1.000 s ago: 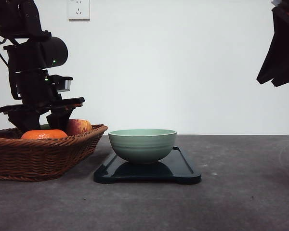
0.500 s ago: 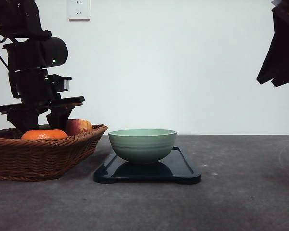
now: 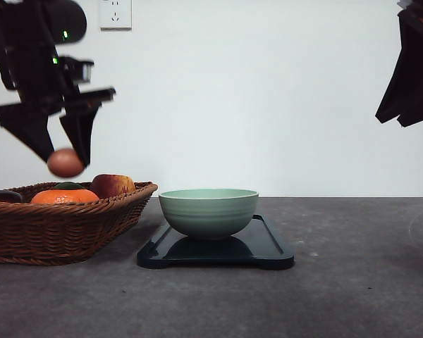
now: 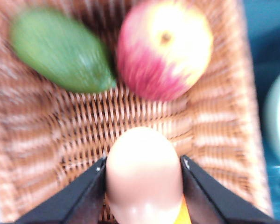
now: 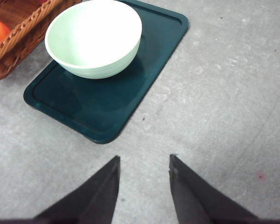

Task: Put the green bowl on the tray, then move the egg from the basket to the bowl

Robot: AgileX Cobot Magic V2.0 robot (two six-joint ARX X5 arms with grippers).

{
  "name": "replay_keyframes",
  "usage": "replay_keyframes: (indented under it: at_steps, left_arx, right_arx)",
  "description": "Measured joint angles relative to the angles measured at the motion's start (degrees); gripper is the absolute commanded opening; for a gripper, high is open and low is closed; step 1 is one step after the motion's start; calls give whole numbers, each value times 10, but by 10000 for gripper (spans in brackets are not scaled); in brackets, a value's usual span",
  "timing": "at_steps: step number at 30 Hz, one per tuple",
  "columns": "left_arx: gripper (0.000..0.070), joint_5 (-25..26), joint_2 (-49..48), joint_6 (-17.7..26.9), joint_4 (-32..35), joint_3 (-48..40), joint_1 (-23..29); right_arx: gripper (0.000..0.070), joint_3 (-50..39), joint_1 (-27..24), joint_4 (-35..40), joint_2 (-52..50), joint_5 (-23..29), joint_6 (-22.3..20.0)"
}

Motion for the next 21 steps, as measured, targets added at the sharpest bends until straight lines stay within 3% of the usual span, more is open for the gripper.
replay_keyframes:
  at_steps: [4, 11, 17, 21]
  left_arx:
    - [263, 28, -39, -12, 32, 1, -3]
    - [263, 149, -59, -66, 131, 4, -18]
    - [264, 158, -59, -87, 157, 4, -66]
    - [264, 122, -59, -89, 184, 4, -104]
  right_arx:
    - [206, 0, 0, 0, 0, 0, 0]
    - [206, 0, 0, 3, 0, 0, 0]
    - [206, 0, 0, 3, 0, 0, 0]
    - [206, 0, 0, 3, 0, 0, 0]
